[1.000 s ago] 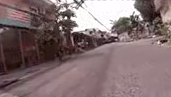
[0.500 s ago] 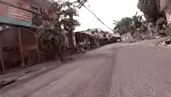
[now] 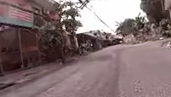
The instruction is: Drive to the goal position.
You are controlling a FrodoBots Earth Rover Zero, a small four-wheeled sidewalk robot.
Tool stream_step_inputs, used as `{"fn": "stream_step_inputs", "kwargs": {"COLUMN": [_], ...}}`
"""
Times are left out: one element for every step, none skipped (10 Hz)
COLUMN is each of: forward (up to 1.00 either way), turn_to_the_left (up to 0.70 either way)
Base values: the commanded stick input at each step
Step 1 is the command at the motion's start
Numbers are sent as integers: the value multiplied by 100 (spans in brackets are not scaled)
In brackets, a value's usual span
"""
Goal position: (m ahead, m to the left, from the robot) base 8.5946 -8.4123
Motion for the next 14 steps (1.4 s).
{"fn": "stream_step_inputs", "kwargs": {"forward": [50, 50, 50, 50, 50, 50, 50, 50, 50, 50, 50, 50, 50, 50], "turn_to_the_left": [7, 7, 7, 5, 3, -13, -35, -43, -43, -43, -43, -43, -43, -43]}}
